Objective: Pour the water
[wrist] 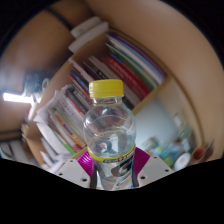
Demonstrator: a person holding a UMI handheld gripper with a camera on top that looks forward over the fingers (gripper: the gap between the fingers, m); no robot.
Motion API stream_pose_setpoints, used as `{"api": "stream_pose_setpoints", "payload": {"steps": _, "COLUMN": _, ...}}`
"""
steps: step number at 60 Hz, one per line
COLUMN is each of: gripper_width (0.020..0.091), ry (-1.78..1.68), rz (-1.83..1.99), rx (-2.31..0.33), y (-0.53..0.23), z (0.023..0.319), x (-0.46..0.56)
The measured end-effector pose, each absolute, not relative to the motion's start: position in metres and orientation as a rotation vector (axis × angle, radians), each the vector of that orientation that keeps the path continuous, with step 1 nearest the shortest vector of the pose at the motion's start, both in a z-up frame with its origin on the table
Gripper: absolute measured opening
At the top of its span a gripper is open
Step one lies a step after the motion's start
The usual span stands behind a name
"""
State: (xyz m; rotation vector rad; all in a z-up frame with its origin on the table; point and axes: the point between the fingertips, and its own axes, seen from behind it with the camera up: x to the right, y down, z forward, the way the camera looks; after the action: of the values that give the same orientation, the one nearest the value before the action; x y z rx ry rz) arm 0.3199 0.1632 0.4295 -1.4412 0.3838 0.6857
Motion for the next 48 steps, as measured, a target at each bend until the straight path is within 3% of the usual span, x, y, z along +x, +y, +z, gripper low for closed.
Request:
{"api": "stream_pose_setpoints", "payload": {"steps": 4, "gripper_width": 0.0483, "ry": 0.327, "rz": 0.356, "rx": -1.464, "y": 0.167, "z": 0.429, "x": 0.385}}
{"api": "stream_pose_setpoints", "payload": {"steps": 8, "gripper_width": 0.0487, "ry": 0.283, "rz": 0.075, "rx": -1.498, "y": 0.171, "z": 0.396, "x": 0.444}}
{"api": "stream_pose_setpoints", "payload": {"steps": 19, "gripper_width": 0.0541, "ry": 0.21, "rz": -0.179, "rx": -1.769, "y": 0.175, "z": 0.193, "x": 0.504}}
{"api": "stream_pose_setpoints", "payload": {"steps": 24, "gripper_width": 0.0567, "ry": 0.218, "rz": -0.122, "rx": -1.847, "y": 0.173, "z": 0.129, "x": 0.494}}
{"api": "stream_pose_setpoints", "payload": {"steps": 38, "gripper_width": 0.0577, "ry": 0.173, "rz": -0.172, "rx": -1.856, "y": 0.172, "z": 0.07, "x": 0.505}}
{"api": "stream_pose_setpoints", "payload": {"steps": 48, "gripper_width": 0.0576, "ry": 0.245, "rz": -0.096, "rx": -1.804, "y": 0.172, "z": 0.073, "x": 0.511}}
